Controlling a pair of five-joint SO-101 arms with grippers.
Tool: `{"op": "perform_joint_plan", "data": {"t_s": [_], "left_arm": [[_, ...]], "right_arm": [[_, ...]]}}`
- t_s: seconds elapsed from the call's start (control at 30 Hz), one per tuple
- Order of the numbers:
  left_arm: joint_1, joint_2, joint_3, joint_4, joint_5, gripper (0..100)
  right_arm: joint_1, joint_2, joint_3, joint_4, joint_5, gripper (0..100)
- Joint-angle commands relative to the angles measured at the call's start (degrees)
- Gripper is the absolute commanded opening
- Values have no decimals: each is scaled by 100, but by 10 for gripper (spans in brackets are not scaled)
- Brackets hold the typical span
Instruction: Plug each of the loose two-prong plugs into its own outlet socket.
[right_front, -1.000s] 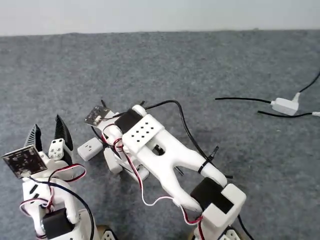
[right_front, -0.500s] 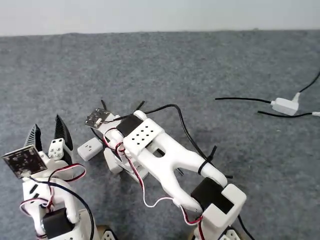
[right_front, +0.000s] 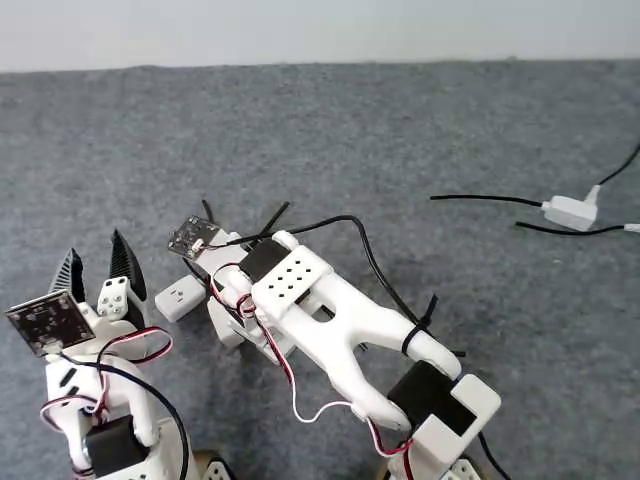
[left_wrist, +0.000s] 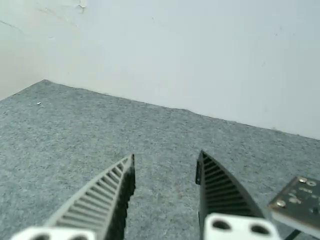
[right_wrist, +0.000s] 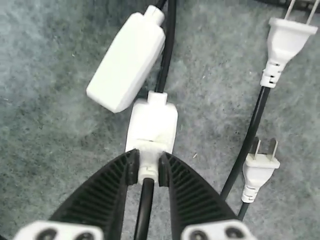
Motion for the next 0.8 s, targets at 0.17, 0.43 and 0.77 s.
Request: {"op": "perform_joint_plan", "data": {"t_s": [0.17, 0.43, 0.77], "left_arm": [[9, -88, -31, -176, 70, 203], [9, -88, -22, -176, 70, 203], [9, -88, -4, -176, 70, 203]], "right_arm": [[119, 136, 484, -198, -62, 8], [119, 154, 888, -637, -35, 8], [312, 699, 756, -523, -62, 8]]}}
